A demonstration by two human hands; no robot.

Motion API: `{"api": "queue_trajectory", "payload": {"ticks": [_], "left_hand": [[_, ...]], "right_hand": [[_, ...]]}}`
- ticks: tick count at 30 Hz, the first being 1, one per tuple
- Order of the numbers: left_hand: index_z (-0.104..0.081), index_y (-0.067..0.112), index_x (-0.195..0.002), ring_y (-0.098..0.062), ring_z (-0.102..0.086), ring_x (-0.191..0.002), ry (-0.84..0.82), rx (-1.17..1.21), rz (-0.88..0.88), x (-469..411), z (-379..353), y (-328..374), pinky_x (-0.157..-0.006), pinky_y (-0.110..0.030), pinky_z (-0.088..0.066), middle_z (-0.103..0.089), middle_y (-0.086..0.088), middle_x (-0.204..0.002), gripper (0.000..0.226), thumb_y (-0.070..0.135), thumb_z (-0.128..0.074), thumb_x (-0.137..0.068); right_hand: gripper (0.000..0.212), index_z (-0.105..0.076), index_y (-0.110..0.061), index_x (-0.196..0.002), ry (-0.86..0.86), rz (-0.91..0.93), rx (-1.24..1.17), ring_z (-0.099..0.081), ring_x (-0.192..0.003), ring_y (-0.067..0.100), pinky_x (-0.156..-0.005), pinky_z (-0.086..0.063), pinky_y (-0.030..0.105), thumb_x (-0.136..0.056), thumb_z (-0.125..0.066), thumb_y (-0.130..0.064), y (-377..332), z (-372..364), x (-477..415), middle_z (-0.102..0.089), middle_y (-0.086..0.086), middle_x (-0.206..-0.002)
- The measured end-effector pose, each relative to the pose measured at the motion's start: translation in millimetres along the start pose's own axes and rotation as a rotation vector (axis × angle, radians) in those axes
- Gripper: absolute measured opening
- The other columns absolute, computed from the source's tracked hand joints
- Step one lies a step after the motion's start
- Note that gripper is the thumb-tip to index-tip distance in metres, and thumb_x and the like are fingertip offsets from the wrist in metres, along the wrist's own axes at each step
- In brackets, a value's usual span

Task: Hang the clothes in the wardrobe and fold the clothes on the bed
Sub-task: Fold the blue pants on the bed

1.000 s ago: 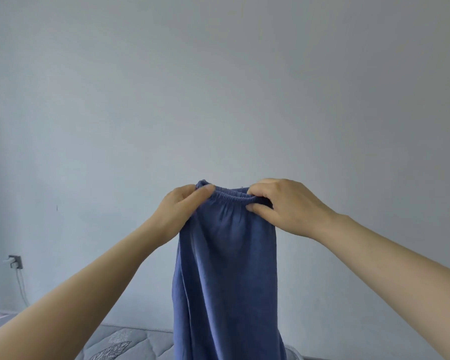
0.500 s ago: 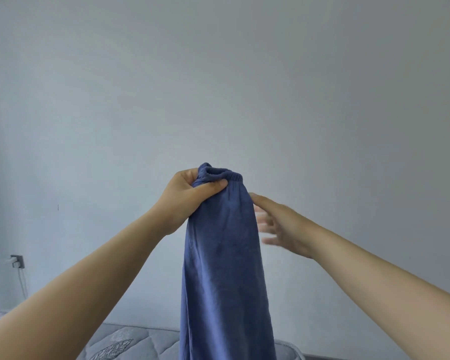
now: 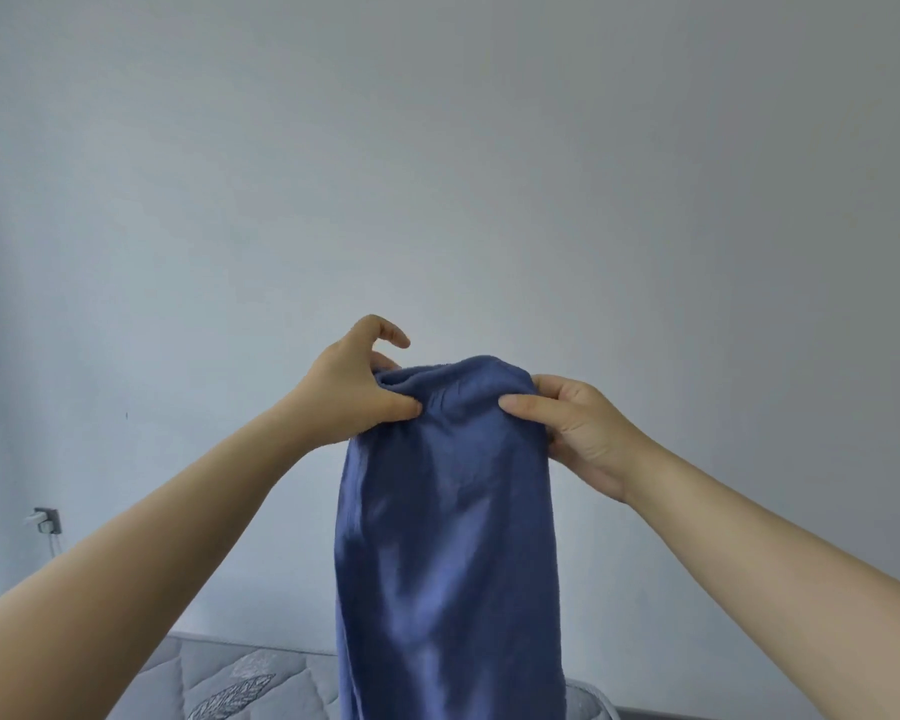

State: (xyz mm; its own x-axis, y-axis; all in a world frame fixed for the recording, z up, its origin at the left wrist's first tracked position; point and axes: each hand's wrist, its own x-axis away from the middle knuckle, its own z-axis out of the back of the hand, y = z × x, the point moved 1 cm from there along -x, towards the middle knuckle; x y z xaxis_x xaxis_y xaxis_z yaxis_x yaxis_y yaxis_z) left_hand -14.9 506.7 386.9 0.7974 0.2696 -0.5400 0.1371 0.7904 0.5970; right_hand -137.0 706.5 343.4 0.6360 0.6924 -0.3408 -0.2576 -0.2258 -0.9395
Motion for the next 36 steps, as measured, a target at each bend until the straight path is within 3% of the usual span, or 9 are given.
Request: {"api": "queue_trajectory", "payload": {"ticks": [5,11,14,16,19,22,26,28,36], "left_hand": [[-0.042,0.041,-0.120,-0.005,-0.067,-0.081,-0.375,-0.205,0.080,0,-5,7,-0.061,-0.023,-0.055,-0.069,0.011,-0.093,0.066,0.026,-0.077,-0.066],[-0.070,0.020,-0.094,-0.018,-0.072,-0.087,-0.529,-0.088,0.143,3,3,4,-0.078,-0.034,-0.058,-0.075,0.001,-0.091,0.039,0.039,-0.080,-0.062],[-0.072,0.021,-0.096,-0.034,-0.069,-0.097,-0.589,0.001,0.213,6,12,0,-0.083,-0.051,-0.053,-0.074,-0.008,-0.100,0.046,0.053,-0.079,-0.064],[-0.072,0.022,-0.098,-0.036,-0.067,-0.099,-0.615,0.035,0.266,5,12,-5,-0.080,-0.050,-0.054,-0.073,-0.008,-0.105,0.047,0.058,-0.076,-0.069],[-0.068,0.012,-0.108,-0.027,-0.068,-0.103,-0.651,0.151,0.272,2,5,-9,-0.083,-0.034,-0.056,-0.071,-0.009,-0.111,0.025,0.029,-0.065,-0.090],[-0.065,0.001,-0.107,-0.026,-0.067,-0.102,-0.601,0.212,0.285,1,-1,-9,-0.081,-0.031,-0.054,-0.072,-0.012,-0.106,0.020,0.006,-0.053,-0.092],[-0.074,0.019,-0.096,-0.020,-0.070,-0.096,-0.505,0.041,0.242,0,-2,-4,-0.088,-0.038,-0.053,-0.074,0.003,-0.099,0.050,0.063,-0.065,-0.072],[-0.075,0.026,-0.086,-0.012,-0.072,-0.086,-0.451,-0.057,0.223,-1,-2,-4,-0.082,-0.033,-0.055,-0.075,0.008,-0.089,0.056,0.077,-0.059,-0.070],[-0.052,0.006,-0.073,-0.016,-0.048,-0.063,-0.187,-0.417,-0.128,-12,-5,-17,-0.060,-0.027,-0.035,-0.053,-0.007,-0.065,0.037,0.038,-0.065,-0.086]], "right_hand": [[0.016,-0.069,-0.010,-0.104,0.062,0.054,0.195,-0.068,-0.102,0.022,-0.092,-0.054,0.035,-0.090,-0.065,-0.016,-3,-18,-4,-0.072,0.008,-0.107],[0.006,-0.069,-0.013,-0.094,0.085,0.151,0.295,-0.068,-0.089,0.016,-0.083,-0.055,0.028,-0.090,-0.065,-0.012,-3,-33,-4,-0.073,0.009,-0.100],[0.004,-0.070,-0.012,-0.090,0.122,0.168,0.361,-0.066,-0.086,0.018,-0.082,-0.055,0.033,-0.089,-0.066,-0.014,2,-33,-2,-0.072,0.010,-0.097],[0.005,-0.071,-0.012,-0.090,0.127,0.136,0.289,-0.067,-0.085,0.014,-0.079,-0.055,0.029,-0.088,-0.067,-0.014,6,-35,-1,-0.073,0.006,-0.097],[0.004,-0.071,-0.012,-0.090,0.118,0.115,0.241,-0.068,-0.083,0.010,-0.078,-0.056,0.025,-0.086,-0.070,-0.013,10,-41,-1,-0.074,0.004,-0.094],[0.003,-0.070,-0.014,-0.087,0.117,0.149,0.316,-0.066,-0.078,0.009,-0.072,-0.055,0.022,-0.084,-0.072,-0.013,11,-46,-2,-0.073,0.001,-0.089],[0.012,-0.071,-0.013,-0.095,0.080,0.047,0.195,-0.070,-0.085,0.011,-0.076,-0.055,0.024,-0.083,-0.072,-0.014,18,-42,0,-0.074,-0.001,-0.094],[0.014,-0.070,-0.011,-0.097,0.059,-0.001,0.178,-0.071,-0.089,0.015,-0.080,-0.056,0.028,-0.084,-0.072,-0.016,29,-36,5,-0.074,0.001,-0.097],[0.007,-0.070,-0.013,-0.091,0.120,-0.223,0.169,-0.069,-0.075,0.009,-0.069,-0.053,0.021,-0.087,-0.067,-0.017,101,-17,23,-0.074,0.001,-0.089]]}}
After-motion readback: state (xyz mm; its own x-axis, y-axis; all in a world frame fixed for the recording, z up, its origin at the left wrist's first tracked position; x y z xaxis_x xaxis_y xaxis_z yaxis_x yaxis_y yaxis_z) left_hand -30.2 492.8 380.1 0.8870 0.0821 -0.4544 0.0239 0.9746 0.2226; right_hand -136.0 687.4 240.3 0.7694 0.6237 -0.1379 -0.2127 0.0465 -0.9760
